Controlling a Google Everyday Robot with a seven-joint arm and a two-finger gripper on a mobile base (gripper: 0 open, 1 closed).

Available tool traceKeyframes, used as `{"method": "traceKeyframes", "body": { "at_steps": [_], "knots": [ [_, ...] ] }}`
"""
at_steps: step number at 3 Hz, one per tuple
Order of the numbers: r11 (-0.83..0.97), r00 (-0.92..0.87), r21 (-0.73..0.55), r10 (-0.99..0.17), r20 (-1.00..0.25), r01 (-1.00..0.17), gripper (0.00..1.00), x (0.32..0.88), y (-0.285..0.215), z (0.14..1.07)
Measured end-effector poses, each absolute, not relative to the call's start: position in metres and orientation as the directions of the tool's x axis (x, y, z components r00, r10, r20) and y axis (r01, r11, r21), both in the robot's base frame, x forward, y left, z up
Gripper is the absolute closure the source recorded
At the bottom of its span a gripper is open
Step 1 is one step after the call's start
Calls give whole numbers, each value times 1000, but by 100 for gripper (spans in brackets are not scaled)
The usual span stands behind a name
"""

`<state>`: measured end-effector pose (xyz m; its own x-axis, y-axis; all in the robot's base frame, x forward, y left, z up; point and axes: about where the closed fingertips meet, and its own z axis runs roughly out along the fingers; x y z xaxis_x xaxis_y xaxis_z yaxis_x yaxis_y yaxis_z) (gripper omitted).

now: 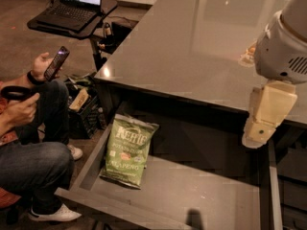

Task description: Pick green jalapeno chip bag from top drawer and place on counter

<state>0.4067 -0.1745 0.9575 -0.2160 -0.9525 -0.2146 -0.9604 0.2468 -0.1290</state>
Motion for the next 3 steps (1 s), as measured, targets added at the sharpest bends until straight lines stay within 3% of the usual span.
{"method": "traceKeyframes", "body": {
  "at_steps": [1,3],
  "knots": [
    [233,-202,-111,-950,-238,-966,0,394,-155,942],
    [116,-124,43,-947,-295,-992,0,362,-70,887]
  ]
}}
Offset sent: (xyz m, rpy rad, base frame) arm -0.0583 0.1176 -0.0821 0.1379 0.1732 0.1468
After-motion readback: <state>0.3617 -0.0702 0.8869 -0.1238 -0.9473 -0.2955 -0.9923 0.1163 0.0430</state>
